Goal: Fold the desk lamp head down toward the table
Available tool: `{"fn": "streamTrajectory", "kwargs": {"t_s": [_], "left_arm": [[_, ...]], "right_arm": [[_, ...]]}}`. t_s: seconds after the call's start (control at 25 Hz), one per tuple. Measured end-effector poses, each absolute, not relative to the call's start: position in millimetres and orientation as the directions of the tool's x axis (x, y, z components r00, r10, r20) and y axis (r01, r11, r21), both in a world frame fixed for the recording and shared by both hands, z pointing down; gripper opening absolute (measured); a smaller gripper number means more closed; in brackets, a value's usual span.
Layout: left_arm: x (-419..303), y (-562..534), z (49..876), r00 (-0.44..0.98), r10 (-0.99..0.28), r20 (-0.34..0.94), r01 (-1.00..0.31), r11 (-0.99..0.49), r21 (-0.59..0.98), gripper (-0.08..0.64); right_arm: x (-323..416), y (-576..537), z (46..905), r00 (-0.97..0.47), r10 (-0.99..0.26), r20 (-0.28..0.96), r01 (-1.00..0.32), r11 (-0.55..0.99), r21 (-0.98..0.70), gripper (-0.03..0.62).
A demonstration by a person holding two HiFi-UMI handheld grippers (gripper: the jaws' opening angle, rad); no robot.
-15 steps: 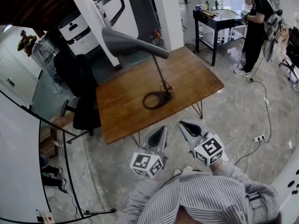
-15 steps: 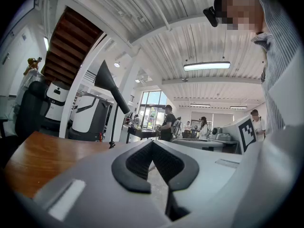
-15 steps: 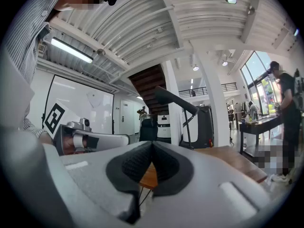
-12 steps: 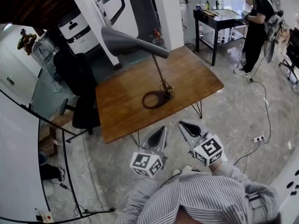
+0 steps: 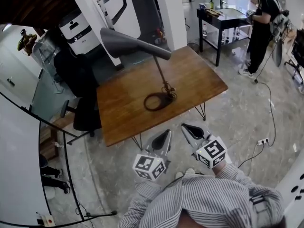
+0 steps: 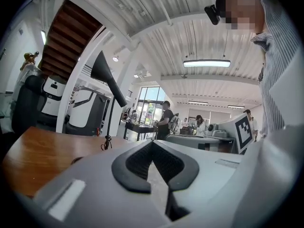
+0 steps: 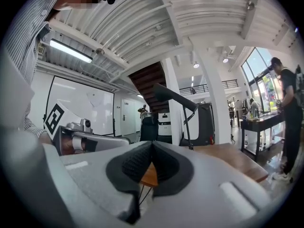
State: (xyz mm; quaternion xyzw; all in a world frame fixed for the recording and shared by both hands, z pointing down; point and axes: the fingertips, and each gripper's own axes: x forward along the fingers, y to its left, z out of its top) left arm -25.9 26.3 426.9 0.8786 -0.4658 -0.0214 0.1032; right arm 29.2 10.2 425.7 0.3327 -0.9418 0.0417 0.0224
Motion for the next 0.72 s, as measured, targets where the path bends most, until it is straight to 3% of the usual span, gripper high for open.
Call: {"fn": "streamTrajectory", "kwargs": {"t_s": [0.4,0.72], "left_arm": [[-20.3,7.4,432.4,0.559,-0.827,0.06,-0.811,-0.53,0.249,0.004],[-32.0,-16.3,442.5,0.476,-0.877,0.064,-0.866,-0.454,0.211,0.005]], "right_arm": [[37.9,-9.4,432.4,-0.775,-0.625,0.092,-0.631,0.773,-0.059,0.002],[49.1,-32.0,434.8,-0.801,-0.597,0.033,-0.597,0.796,-0.1,0.002]]}}
